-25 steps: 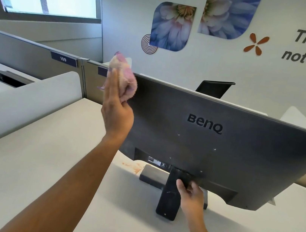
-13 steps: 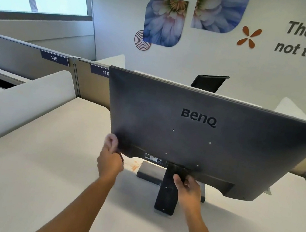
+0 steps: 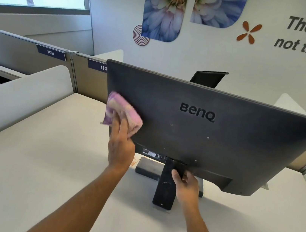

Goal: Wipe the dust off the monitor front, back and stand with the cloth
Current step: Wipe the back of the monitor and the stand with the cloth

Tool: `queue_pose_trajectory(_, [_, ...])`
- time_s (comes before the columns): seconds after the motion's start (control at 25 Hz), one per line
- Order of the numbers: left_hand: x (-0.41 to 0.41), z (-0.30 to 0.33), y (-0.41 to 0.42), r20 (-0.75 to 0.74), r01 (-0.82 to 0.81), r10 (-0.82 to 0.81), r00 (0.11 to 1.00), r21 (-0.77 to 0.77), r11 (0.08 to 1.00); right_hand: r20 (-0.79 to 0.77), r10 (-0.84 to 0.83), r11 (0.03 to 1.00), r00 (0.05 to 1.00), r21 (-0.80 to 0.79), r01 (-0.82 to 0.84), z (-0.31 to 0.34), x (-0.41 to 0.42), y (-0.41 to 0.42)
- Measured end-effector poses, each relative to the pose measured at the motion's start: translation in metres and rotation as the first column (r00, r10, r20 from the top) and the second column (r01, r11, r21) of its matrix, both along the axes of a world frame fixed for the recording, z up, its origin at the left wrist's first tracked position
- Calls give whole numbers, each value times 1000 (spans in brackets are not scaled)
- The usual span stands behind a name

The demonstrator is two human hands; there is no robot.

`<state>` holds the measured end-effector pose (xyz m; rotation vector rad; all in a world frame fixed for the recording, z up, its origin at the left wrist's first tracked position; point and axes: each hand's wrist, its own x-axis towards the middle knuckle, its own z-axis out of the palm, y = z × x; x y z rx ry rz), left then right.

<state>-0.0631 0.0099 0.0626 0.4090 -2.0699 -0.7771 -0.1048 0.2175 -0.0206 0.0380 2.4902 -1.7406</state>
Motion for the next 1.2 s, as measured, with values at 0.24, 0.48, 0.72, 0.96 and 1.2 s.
queue_pose_trajectory(0.24, [18,-72,-9,424,-97,-70,903,361,927,13,8,1000,1000,-5,-8,1,-1,2])
queue_pose_trajectory(0.48, [10,-23,-24,102,-144,102,989,723,676,-8,1,1000,1000,20,-1,1,-1,1])
queue_pose_trajectory(0.72, [1,-25,16,96,-12,-23,995,346,938,-9,-2,1000,1000,10,2,1,0,0])
queue_pose_trajectory(0.96, [22,-64,8,414,-201,-85,906,599,775,17,16,1000,1000,-21,-16,4,0,0])
queue_pose_trajectory(1.2, [-4,32,-9,-110,9,77,991,626,780,1,1,1000,1000,0,-1,3,1,2])
